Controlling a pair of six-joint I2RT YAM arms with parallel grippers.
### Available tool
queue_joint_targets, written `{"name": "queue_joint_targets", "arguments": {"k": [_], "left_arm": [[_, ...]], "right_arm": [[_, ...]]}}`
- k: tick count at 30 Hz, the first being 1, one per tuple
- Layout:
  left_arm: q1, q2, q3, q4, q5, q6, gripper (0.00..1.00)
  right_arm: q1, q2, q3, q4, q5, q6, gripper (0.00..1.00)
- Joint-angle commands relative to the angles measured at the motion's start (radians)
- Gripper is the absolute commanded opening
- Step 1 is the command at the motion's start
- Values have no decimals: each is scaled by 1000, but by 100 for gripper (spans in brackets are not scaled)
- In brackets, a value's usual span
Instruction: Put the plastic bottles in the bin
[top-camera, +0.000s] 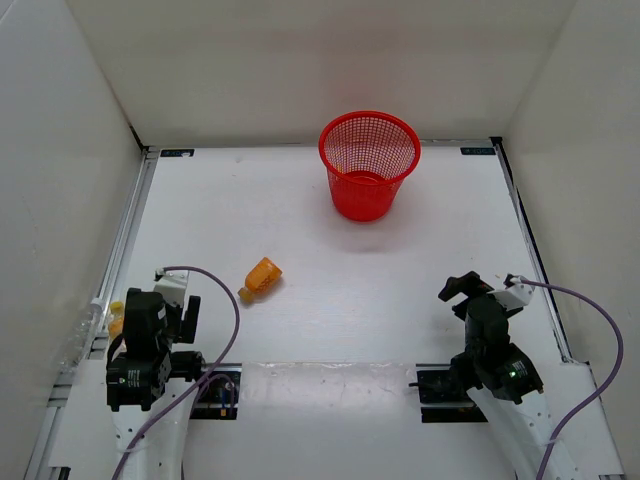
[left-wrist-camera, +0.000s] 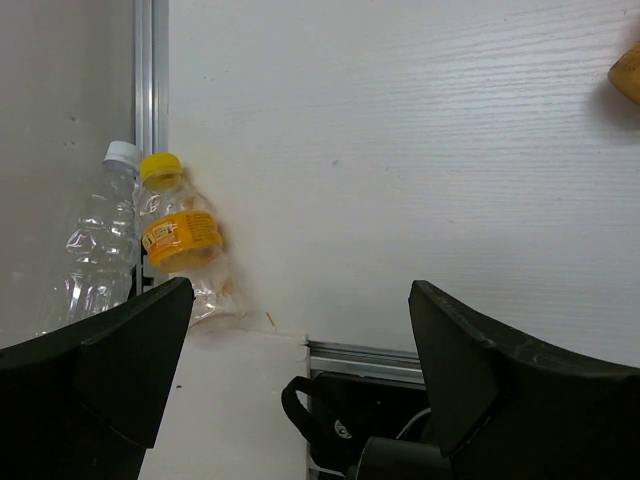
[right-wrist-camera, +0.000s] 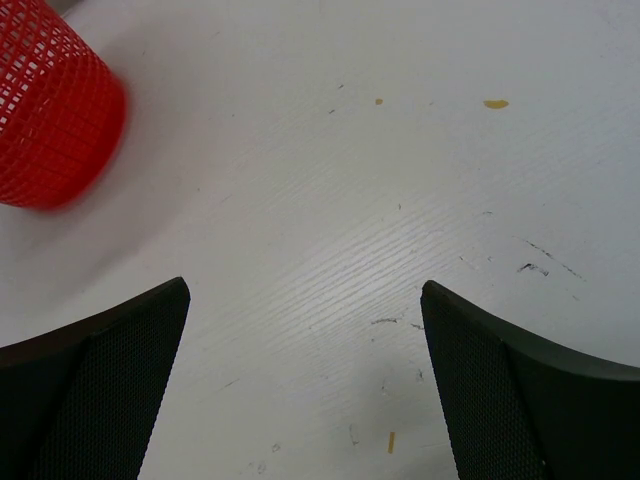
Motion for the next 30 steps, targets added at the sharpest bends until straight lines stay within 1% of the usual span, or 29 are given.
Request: {"name": "queue_joint_targets", "arguments": {"k": [1,3,4,5,6,8,9,10,12,14,15,16,17,18,19,20,21,23,24,25,27,28,30], "left_arm": [[6,18,12,-5,-16,-20,100],[6,64,44,-17,-45,11,100],[6,89,64,-27,-85,28,100],[6,118,83,-43,-102,98,100],[6,182,115,-65,-126,144,100],[6,254,115,-33,-334,172,100],[6,363,101,-21,-435,148,100],[6,420,91,-21,-568,123,100],[6,547,90,-19,-629,82,100],[37,592,90,48,-674,110,100],[72,611,77,152,-703,171,100],[94,650,77,198,-724,205,100],[117,673,66,228,-725,238,100],[169,701,66,237,-702,253,100],[202,763,92,237,-686,267,100],[238,793,106,237,-664,267,100],[317,818,121,255,-653,293,100],[403,874,193,291,-614,316,100],[446,891,216,291,-572,328,100],[517,928,231,291,-556,354,100],[566,957,219,291,-544,379,100],[595,968,183,291,-527,388,100],[608,977,144,320,-505,388,100]], "right_arm": [[6,-225,30,11,30,6,100],[6,-215,30,11,30,6,100],[6,-205,30,11,30,6,100],[6,-196,30,11,30,6,100],[6,-196,30,11,30,6,100],[6,-175,30,23,21,6,100],[6,-175,30,23,8,6,100],[6,-163,21,32,-2,6,100],[6,-149,21,46,-20,6,100],[6,-121,21,83,-45,-6,100],[6,-121,21,92,-54,-6,100],[6,-107,21,110,-74,-25,100],[6,-95,21,119,-86,-37,100],[6,-95,21,120,-97,-63,100],[6,-83,21,133,-108,-77,100],[6,-72,21,147,-118,-91,100],[6,-72,21,147,-137,-114,100],[6,-52,30,158,-146,-123,100],[6,-52,30,158,-163,-140,100],[6,-43,30,167,-163,-155,100],[6,-43,18,179,-187,-167,100],[6,-34,18,193,-187,-168,100],[6,-24,0,219,-198,-187,100]]}}
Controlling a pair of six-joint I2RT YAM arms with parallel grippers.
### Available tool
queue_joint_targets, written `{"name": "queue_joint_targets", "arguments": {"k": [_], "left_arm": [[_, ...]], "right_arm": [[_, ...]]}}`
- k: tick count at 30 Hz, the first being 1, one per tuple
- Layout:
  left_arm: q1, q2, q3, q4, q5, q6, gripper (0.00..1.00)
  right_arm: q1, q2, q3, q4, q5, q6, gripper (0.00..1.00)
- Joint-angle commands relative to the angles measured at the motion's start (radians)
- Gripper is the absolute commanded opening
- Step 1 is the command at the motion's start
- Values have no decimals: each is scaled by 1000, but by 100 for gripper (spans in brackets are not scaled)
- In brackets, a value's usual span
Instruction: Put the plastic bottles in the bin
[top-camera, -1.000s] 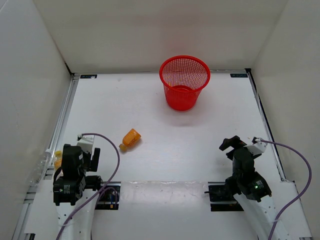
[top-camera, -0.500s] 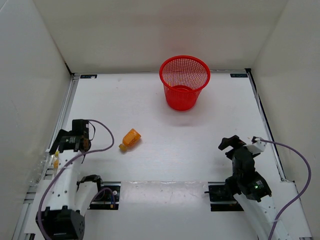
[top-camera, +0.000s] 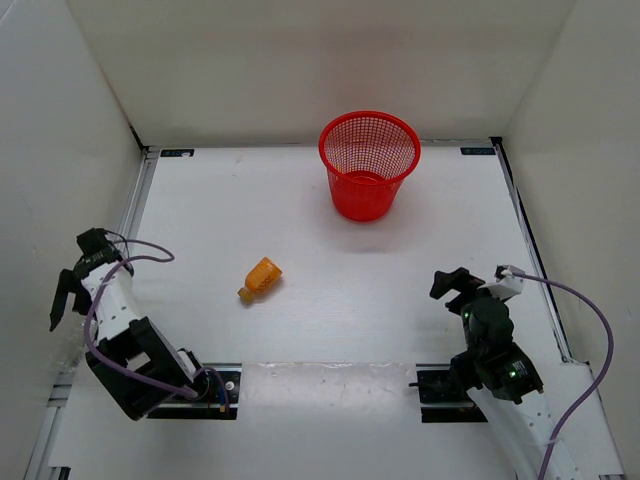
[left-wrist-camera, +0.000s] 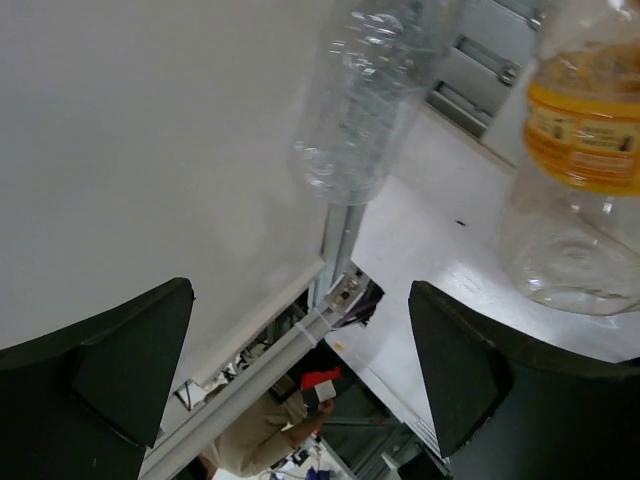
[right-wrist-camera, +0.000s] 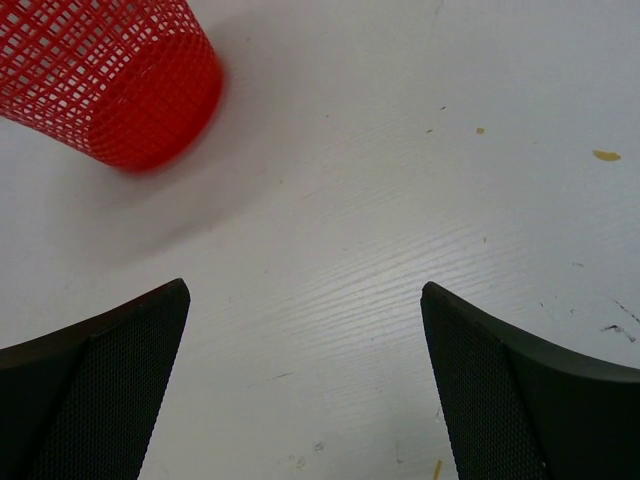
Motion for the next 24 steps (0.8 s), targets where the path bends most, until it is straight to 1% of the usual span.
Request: {"name": "queue_joint_targets", "arguments": {"k": [1,3,5,8,13,15,17,21,24], "left_arm": [[23,4,-77,50,69,40,100],[23,4,-108,76,81,51,100],[23,4,-146,140,82,74,100],[64,45,-146,209,72,92,100],[129,134,-88,242,92,114,100],[138,172,-61,242,103,123,100],[159,182,-51,242,127,134,100],[159,245,-51,262,128,143,100],[159,275,-51,272,155,143,100]], "right_arm": [[6,-24,0,94,-32,-54,100],[6,-15,-9,112,-44,-66,100],[6,-6,-9,125,-53,-86,100],[6,16,1,125,-53,-109,100],[6,34,2,134,-53,-109,100],[6,34,2,134,-53,-109,100],[6,34,2,134,-53,-109,100],[6,34,2,134,-53,-109,100],[6,34,2,134,-53,-109,100]]}}
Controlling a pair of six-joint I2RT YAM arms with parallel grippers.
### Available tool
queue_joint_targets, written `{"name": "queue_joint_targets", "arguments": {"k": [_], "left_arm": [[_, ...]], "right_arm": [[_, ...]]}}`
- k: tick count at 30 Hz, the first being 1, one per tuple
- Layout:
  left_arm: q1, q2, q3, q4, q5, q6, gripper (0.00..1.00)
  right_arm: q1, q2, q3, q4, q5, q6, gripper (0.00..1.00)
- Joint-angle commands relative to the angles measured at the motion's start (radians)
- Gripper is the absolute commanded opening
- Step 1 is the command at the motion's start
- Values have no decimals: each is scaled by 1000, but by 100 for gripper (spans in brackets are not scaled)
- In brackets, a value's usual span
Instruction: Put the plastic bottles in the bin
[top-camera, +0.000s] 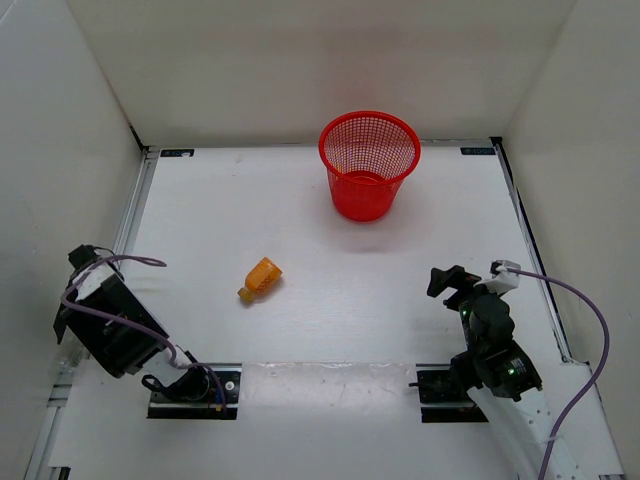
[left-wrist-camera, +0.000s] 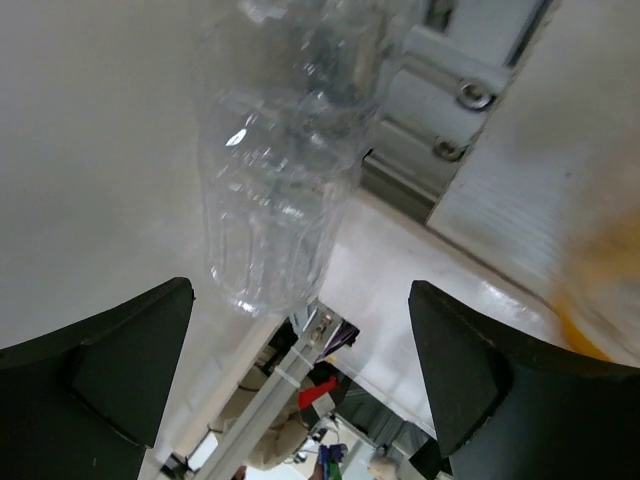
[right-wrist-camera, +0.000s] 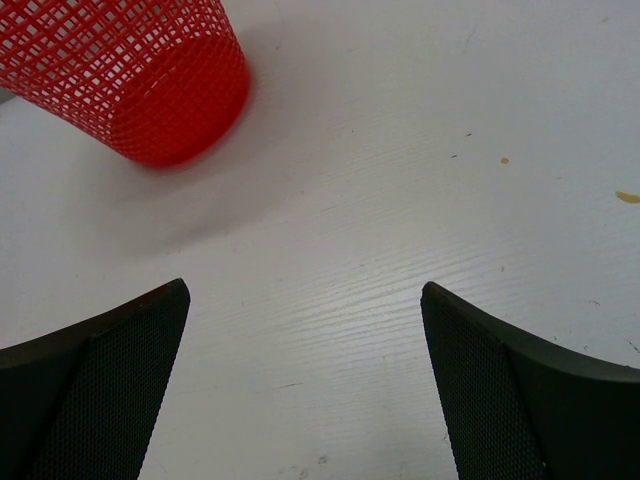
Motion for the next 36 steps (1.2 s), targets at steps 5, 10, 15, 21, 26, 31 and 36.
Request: {"name": "queue_joint_targets", "arguments": {"k": [5,10,15,21,26,31,36], "left_arm": [[5,-1,-55,138,53,79,100],[5,-11,-132,270,42,184,100],[5,-20,-206,448,-7,270,100],[5,-20,-244,543,-18,316,100],[5,0,-244,596,-27,351,100],[5,32,-244,606,-36,360,92],[14,32,-256,606,-36,382,66]], "right_arm": [[6,5,12,47,6,-32,100],[6,14,12,56,17,-32,100],[6,32,22,56,26,-32,100],[6,41,22,66,26,-32,100],[6,52,22,85,26,-32,100],[6,71,31,85,26,-41,100],[6,61,31,85,26,-50,100]]}}
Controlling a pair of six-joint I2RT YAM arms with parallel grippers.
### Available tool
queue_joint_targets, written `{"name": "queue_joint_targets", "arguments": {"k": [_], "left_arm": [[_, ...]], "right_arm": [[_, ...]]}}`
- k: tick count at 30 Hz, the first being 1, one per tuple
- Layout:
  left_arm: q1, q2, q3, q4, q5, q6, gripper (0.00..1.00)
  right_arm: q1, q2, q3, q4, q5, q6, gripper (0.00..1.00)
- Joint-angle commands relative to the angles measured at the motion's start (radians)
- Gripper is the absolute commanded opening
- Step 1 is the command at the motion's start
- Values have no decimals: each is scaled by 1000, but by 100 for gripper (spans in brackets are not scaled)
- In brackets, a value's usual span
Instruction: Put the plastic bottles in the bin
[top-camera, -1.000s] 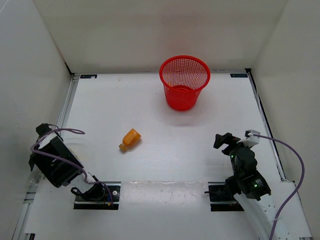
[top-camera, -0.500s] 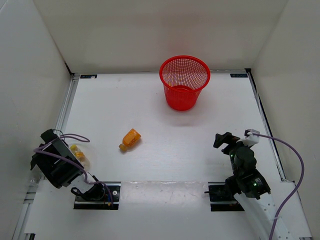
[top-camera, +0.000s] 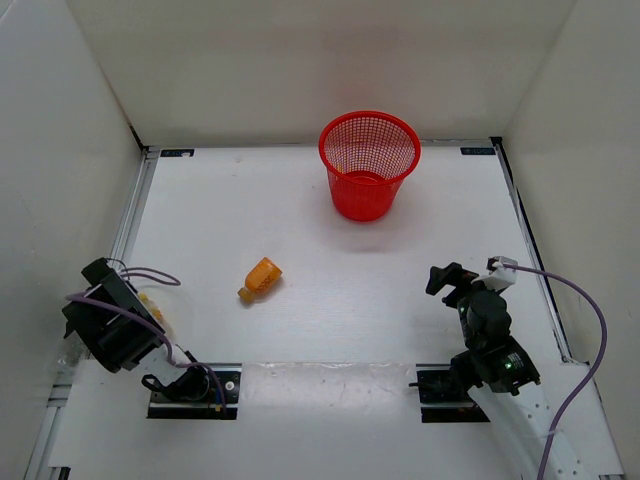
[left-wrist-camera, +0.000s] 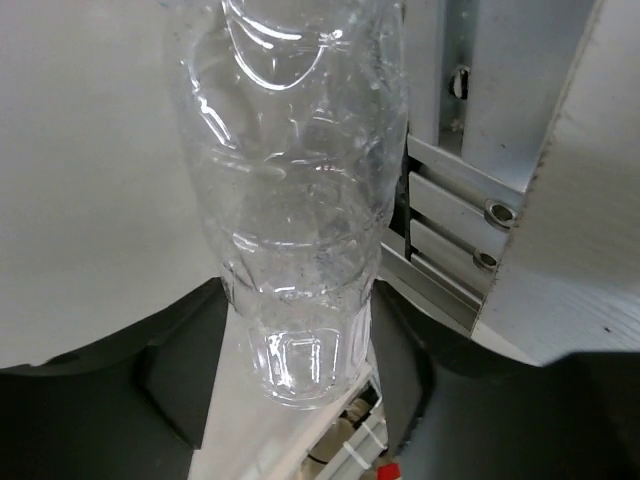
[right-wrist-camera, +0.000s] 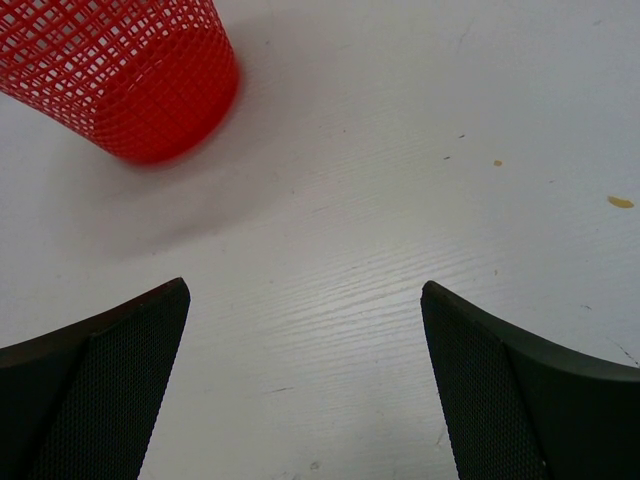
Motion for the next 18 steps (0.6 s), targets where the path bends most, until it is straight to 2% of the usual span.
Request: {"name": "queue_joint_targets", "arguments": {"k": [1,2,6,7,8,11,16,18], "left_arm": [[14,2,-35,27,-13,30,63],[14,2,-36,27,-13,30,61],[23,2,-62,27,-13,30,27],[23,-10,-71,18,-13,30,22],[23,-32,-71,18,-13,21,11],[11,-87,-56,-41,22,-13,11],[-47,-234,136,-328,169,-159,11],[-84,-269,234,-387,226,-225,11]], "right_arm": [[6,-4,31,43,13,-31,100],[6,-4,31,43,13,-31,100],[6,-13,31,34,13,-31,100],[6,-13,31,34,13,-31,100],[6,-13,31,34,13,-31,100],[6,-13,40,34,13,-31,100],[6,7,40,58,3,-31,100],[6,42,49,69,-22,-20,100]]}}
